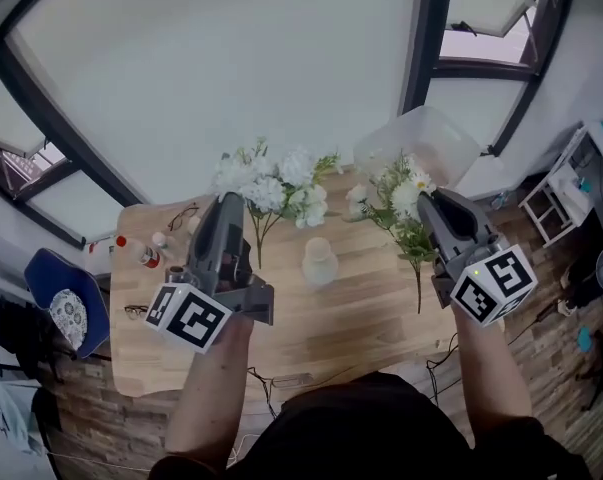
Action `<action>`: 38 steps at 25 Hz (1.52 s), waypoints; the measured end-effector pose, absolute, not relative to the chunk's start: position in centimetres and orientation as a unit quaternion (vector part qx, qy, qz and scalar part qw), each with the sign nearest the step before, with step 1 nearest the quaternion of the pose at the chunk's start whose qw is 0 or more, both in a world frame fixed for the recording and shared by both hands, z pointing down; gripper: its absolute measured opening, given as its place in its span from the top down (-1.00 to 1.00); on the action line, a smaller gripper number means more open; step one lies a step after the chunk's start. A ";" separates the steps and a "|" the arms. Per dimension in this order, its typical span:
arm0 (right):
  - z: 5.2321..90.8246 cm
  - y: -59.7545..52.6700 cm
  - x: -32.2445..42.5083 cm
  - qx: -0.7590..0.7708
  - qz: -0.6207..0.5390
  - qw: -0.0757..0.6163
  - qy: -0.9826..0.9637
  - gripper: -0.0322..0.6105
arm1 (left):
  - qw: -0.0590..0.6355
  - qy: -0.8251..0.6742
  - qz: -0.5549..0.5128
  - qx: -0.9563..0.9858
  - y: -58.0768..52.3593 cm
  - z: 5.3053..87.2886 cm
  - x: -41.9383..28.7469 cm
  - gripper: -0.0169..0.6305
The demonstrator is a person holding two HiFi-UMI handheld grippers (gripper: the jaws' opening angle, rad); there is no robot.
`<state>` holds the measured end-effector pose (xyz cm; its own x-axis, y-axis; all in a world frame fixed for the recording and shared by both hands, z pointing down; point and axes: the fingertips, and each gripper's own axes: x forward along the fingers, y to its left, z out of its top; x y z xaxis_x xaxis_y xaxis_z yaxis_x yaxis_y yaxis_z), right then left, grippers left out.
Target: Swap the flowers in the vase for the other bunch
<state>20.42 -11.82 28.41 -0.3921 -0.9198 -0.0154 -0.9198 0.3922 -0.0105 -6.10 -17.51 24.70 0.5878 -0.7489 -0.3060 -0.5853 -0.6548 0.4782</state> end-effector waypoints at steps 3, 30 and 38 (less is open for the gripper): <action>29.1 -11.9 21.6 -0.562 -0.010 0.008 0.827 0.70 | 0.174 -0.365 -0.245 0.881 -18.5 25.0 -4.5 0.84; 32.2 -11.4 25.4 -0.610 -0.052 0.017 0.791 0.70 | 0.233 -0.268 -0.251 0.901 -21.5 29.6 1.8 0.84; 32.7 -13.0 23.3 -0.607 -0.062 0.003 0.792 0.70 | 0.257 -0.279 -0.245 0.892 -22.9 32.2 -1.0 0.84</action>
<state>23.27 -13.03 32.66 -0.2638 -0.9620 0.0704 -0.9612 0.2560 -0.1032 -0.97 -22.91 32.18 0.7235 -0.6245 -0.2942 -0.3721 -0.7117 0.5958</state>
